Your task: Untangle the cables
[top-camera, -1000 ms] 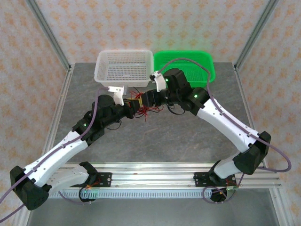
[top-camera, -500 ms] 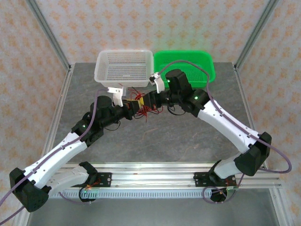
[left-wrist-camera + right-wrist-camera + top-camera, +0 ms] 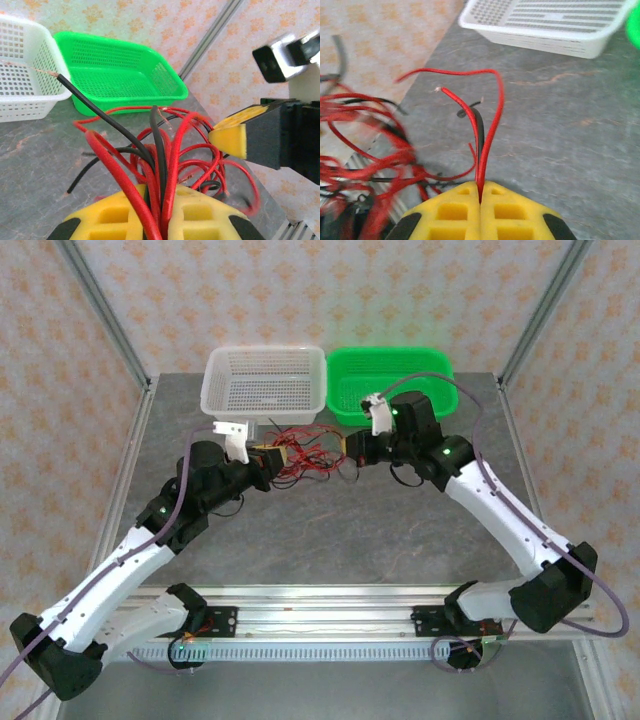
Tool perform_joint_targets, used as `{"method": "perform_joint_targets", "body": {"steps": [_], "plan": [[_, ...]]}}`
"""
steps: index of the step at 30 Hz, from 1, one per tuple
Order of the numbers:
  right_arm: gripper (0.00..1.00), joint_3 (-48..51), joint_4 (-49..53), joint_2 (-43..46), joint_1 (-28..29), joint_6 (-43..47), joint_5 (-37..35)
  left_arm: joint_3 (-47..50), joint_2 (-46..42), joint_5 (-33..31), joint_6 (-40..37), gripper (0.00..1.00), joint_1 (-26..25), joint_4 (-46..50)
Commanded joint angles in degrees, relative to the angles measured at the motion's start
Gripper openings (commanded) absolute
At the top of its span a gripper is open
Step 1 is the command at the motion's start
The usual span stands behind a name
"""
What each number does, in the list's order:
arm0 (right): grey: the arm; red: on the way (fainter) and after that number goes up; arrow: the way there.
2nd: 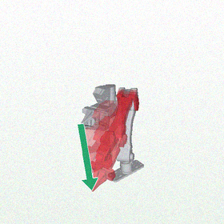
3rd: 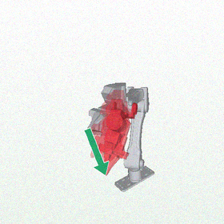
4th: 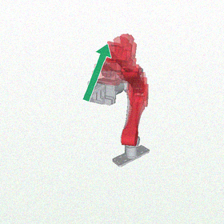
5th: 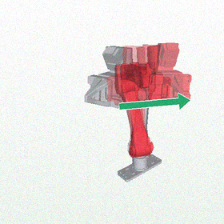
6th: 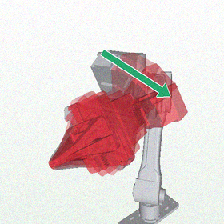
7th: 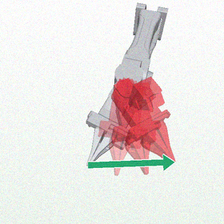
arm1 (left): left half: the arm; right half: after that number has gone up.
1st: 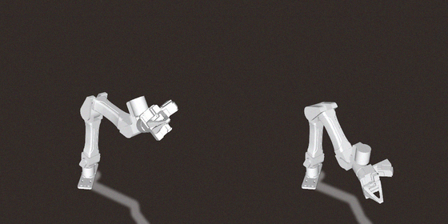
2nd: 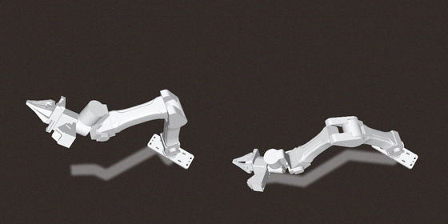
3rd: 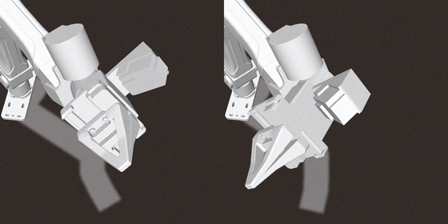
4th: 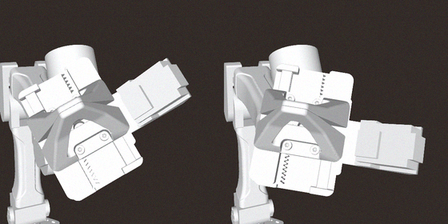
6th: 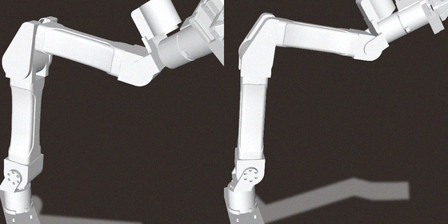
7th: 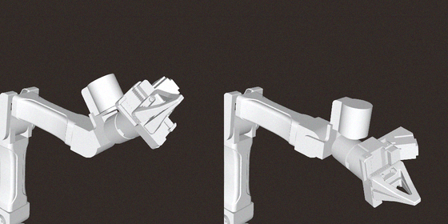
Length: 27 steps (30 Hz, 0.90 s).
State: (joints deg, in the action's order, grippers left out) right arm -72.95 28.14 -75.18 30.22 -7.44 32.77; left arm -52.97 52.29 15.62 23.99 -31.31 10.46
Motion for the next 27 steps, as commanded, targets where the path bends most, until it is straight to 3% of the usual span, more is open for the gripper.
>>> {"method": "perform_joint_targets", "body": {"steps": [1,10,17,22,27], "plan": [[0.0,3.7,-2.62,1.83,-2.8,0.66,-2.91,-2.89,-1.58,-1.43,-0.98,0.0,1.22,0.75],[0.01,8.31,-7.52,0.58,-4.55,-1.17,-0.96,-1.77,-1.23,1.87,0.39,0.0,1.74,-2.46],[0.45,11.78,-11.55,5.77,-4.51,-11.02,0.63,2.08,-0.81,4.03,2.87,0.0,1.76,-8.24],[0.66,14.78,-16.58,13.35,-2.38,-20.83,1.75,4.37,0.21,3.73,4.4,0.0,1.76,-12.77],[0.85,17.98,-22.39,18.52,3.77,-32.9,-4.41,5.51,1.44,0.71,4.71,0.0,1.85,-16.12]]}}
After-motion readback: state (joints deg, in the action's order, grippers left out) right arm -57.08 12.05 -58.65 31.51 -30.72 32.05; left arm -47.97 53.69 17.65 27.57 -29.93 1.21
